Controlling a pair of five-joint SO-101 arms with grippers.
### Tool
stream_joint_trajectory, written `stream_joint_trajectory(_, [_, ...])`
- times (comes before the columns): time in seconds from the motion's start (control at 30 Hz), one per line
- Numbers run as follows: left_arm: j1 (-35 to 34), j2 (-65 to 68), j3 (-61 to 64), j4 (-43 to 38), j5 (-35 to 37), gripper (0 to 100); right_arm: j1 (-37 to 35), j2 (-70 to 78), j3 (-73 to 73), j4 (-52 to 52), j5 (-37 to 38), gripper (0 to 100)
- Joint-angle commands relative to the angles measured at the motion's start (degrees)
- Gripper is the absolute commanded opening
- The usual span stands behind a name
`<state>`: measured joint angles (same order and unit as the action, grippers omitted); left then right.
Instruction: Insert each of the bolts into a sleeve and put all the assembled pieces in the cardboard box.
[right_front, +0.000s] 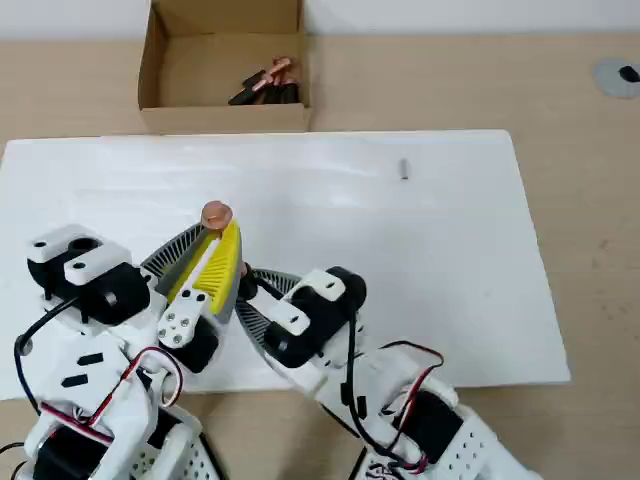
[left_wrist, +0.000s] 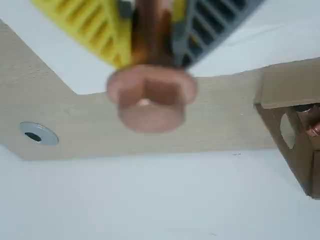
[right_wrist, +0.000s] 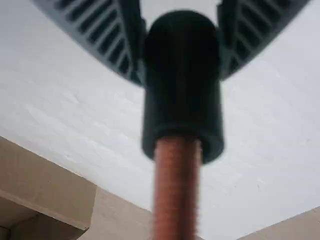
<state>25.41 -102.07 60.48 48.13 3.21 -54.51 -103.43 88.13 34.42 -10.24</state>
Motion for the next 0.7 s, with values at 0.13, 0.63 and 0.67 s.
stream_joint_trajectory(0.13, [-0.3,-0.3,0.0,-0.5,-0.4,1,1.2,-7.7,-0.6,-1.6,-0.4,0.9])
stream_joint_trajectory(0.63, [-0.6,0.0,2.9,6.9,-1.7,5,1.3,-7.6,-0.5,-1.6,-0.2,0.9])
stream_joint_trajectory(0.67, [-0.6,0.0,3.2,8.0,-1.6,6,1.3,-7.6,-0.5,-1.5,-0.2,0.9])
